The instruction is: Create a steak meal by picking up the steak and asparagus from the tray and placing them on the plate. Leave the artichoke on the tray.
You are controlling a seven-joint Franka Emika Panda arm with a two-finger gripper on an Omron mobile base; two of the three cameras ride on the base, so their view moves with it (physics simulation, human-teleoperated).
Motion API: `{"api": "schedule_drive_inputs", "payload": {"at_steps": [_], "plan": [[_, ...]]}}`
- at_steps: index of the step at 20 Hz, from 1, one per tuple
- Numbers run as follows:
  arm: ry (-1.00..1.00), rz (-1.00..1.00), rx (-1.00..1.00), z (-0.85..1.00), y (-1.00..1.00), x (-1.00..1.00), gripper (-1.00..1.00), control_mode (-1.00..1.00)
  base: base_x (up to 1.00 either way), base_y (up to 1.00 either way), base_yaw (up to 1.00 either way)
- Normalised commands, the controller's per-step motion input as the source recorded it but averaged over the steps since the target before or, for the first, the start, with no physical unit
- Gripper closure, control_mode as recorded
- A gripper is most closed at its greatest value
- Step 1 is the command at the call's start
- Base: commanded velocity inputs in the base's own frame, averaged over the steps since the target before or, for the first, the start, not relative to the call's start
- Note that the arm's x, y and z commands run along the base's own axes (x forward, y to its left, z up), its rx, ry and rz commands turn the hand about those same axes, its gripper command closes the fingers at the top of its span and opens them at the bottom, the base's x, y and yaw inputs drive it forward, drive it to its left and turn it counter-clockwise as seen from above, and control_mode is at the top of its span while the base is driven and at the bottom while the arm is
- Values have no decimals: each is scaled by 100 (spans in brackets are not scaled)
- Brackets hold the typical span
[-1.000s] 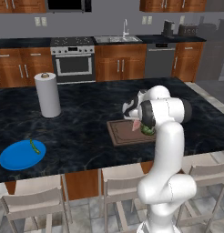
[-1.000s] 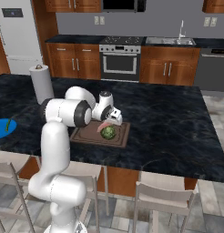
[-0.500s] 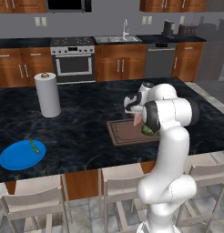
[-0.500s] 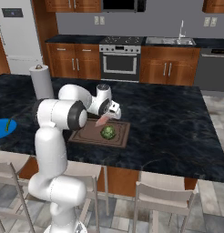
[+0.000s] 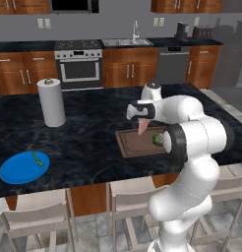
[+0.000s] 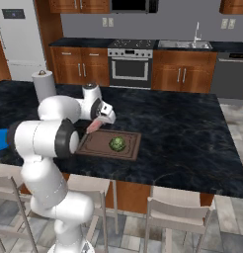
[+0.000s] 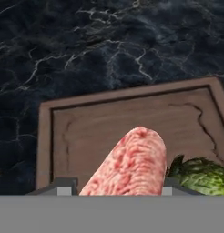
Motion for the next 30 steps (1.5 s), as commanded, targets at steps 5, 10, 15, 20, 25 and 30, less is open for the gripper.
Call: {"api": "schedule_drive_inputs", "payload": {"at_steps": [5,10,15,20,25,30], "plan": [[0,0,-8,46,100,-56,100,-100,0,0,0],[0,1,-9,32,100,-49,100,-100,0,0,0],[1,5,-7,8,100,-34,100,-100,0,0,0],[5,9,-3,0,92,-20,100,-100,0,0,0],[13,7,0,0,94,-3,100,-100,0,0,0],[10,8,0,0,91,0,100,-100,0,0,0]]}}
